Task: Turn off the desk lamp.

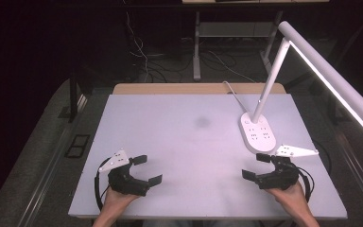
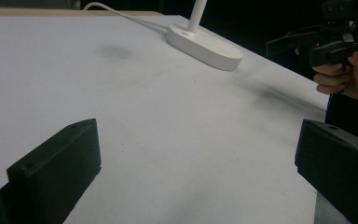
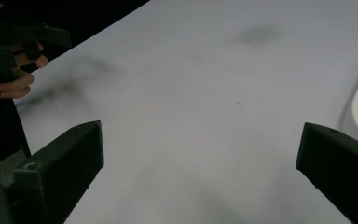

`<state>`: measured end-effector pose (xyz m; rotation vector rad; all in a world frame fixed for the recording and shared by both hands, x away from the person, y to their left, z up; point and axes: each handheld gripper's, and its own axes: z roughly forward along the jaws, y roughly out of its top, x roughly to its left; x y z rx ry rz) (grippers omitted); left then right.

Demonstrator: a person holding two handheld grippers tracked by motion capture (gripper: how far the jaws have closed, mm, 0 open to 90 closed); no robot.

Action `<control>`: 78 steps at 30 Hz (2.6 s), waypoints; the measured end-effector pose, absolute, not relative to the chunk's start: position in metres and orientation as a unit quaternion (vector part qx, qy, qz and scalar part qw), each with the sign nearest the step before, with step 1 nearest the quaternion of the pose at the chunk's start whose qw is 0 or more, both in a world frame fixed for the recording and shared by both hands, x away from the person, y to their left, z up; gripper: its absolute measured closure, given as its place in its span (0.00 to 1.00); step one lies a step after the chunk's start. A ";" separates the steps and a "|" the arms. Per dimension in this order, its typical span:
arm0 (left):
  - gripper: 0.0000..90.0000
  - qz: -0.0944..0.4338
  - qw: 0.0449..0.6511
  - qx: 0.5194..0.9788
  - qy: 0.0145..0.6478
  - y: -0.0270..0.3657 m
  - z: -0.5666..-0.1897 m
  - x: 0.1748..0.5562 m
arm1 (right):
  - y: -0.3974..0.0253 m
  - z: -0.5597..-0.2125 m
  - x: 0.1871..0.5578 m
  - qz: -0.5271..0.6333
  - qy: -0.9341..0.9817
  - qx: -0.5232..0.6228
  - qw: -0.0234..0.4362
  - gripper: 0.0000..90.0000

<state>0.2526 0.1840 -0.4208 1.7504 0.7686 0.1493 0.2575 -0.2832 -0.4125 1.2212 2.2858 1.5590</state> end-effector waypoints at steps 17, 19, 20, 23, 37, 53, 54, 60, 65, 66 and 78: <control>0.00 0.058 0.572 0.751 0.324 0.182 -0.422 0.254 | -0.292 -0.412 0.250 0.513 0.747 0.419 0.055 0.01; 0.00 0.058 0.572 0.751 0.324 0.182 -0.422 0.254 | -0.293 -0.412 0.250 0.514 0.746 0.420 0.054 0.01; 0.00 0.058 0.572 0.751 0.324 0.182 -0.421 0.254 | -0.293 -0.412 0.250 0.515 0.745 0.420 0.055 0.01; 0.00 0.058 0.573 0.751 0.324 0.183 -0.421 0.254 | -0.295 -0.412 0.249 0.518 0.742 0.423 0.051 0.01; 0.00 0.059 0.575 0.748 0.327 0.184 -0.420 0.252 | -0.296 -0.407 0.249 0.499 0.753 0.426 0.045 0.01; 0.00 0.062 0.576 0.745 0.332 0.184 -0.420 0.251 | -0.305 -0.382 0.265 0.472 0.773 0.421 0.049 0.01; 0.00 0.062 0.576 0.745 0.331 0.184 -0.421 0.251 | -0.306 -0.380 0.266 0.471 0.774 0.421 0.048 0.01; 0.00 0.061 0.576 0.744 0.334 0.184 -0.421 0.251 | -0.312 -0.373 0.273 0.466 0.777 0.421 0.054 0.01; 0.00 0.061 0.576 0.744 0.334 0.184 -0.421 0.251 | -0.318 -0.367 0.279 0.461 0.777 0.424 0.063 0.01; 0.00 0.061 0.575 0.744 0.334 0.184 -0.421 0.251 | -0.320 -0.366 0.281 0.462 0.776 0.425 0.062 0.01; 0.00 0.063 0.577 0.741 0.337 0.184 -0.421 0.251 | -0.331 -0.358 0.304 0.448 0.780 0.431 0.066 0.01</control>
